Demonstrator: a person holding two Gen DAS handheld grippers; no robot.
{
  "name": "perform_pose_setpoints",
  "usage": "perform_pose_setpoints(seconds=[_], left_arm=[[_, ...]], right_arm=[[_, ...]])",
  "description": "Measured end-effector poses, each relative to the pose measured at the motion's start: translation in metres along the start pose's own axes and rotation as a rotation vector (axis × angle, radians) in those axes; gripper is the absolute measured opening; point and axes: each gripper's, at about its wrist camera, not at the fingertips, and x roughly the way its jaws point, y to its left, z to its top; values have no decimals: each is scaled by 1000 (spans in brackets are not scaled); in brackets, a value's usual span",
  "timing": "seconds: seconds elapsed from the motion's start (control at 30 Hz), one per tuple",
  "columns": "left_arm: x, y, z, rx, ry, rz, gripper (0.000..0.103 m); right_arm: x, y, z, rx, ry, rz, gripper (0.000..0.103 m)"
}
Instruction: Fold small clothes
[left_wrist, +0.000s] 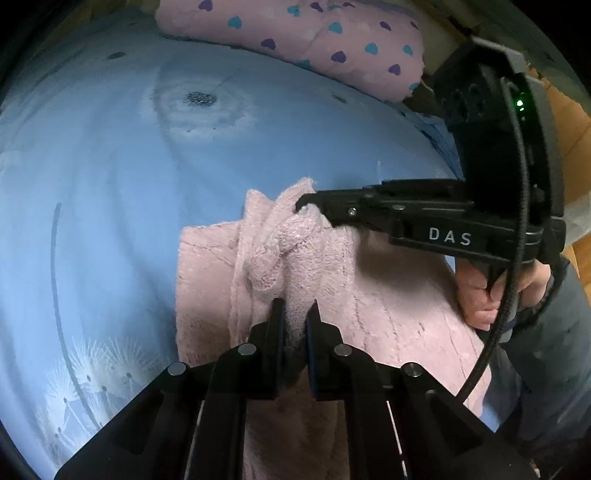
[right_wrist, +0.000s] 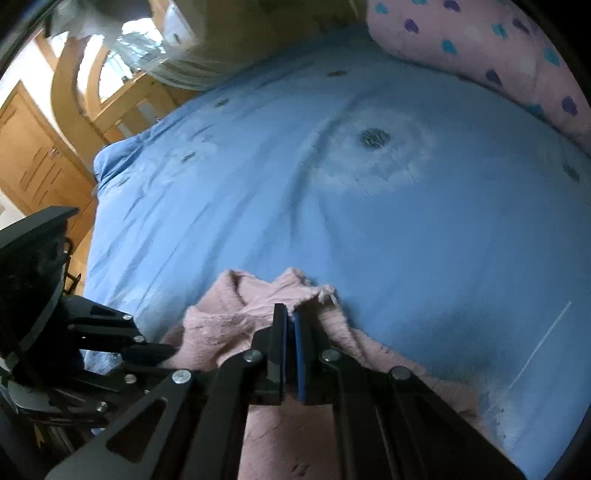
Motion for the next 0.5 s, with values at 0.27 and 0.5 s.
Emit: perform_pose_setpoints(seconds=[0.27,0.5], left_arm=[[-40,16,8,-60,-110,-13,2],[-3,49,21,-142,-16,44,3]], right_arm=[[-8,14,30,-81,-42,60,3],[19,-11,43,15,78,-54,8]])
